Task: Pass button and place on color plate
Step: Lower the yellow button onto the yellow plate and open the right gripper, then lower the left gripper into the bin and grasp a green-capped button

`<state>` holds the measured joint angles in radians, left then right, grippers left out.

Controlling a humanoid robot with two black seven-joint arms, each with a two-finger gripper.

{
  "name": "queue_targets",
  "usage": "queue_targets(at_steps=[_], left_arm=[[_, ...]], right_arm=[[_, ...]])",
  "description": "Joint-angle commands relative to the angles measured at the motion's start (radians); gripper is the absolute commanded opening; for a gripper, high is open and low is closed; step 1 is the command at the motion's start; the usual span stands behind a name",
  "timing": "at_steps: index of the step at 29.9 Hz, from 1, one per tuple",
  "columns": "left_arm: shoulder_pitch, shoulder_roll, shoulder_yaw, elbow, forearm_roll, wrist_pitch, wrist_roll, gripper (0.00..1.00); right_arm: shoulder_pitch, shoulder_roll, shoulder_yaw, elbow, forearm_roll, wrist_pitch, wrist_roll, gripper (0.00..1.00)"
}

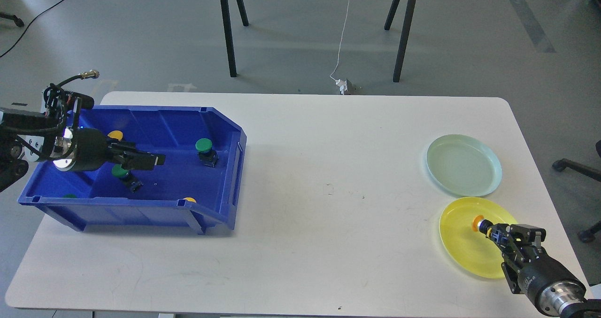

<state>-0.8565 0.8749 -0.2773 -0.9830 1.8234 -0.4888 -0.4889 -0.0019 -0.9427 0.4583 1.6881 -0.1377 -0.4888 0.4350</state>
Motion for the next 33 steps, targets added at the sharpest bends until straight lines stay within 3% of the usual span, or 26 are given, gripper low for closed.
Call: queue_targets(at_steps=[1, 2, 8, 15, 21, 33], left_arm=[[0.010, 0.000, 0.007, 0.033, 0.019, 0.000, 0.000, 0.97], [0.011, 0.000, 0.015, 0.047, 0.025, 0.000, 0.000, 0.97], [0.011, -0.030, 0.052, 0.119, 0.030, 0.000, 0.000, 0.97], [0.013, -0.082, 0.058, 0.213, 0.030, 0.000, 0.000, 0.97], [0.013, -0.122, 0.058, 0.282, 0.028, 0.021, 0.000, 0.97], [0.014, -0.148, 0.058, 0.328, 0.025, 0.045, 0.000, 0.97]], right_arm=[[-0.018, 0.002, 0.000, 0.001, 0.001, 0.000, 0.002, 0.88], [-0.020, 0.002, 0.000, 0.001, 0.004, 0.000, 0.002, 0.97], [-0.023, 0.001, 0.040, 0.028, 0.009, 0.000, 0.008, 0.98], [-0.023, 0.002, 0.265, 0.045, 0.015, 0.000, 0.008, 0.98], [-0.024, 0.033, 0.423, 0.045, 0.032, 0.134, 0.007, 0.98], [-0.026, 0.157, 0.631, 0.042, 0.046, 0.275, 0.011, 0.98]])
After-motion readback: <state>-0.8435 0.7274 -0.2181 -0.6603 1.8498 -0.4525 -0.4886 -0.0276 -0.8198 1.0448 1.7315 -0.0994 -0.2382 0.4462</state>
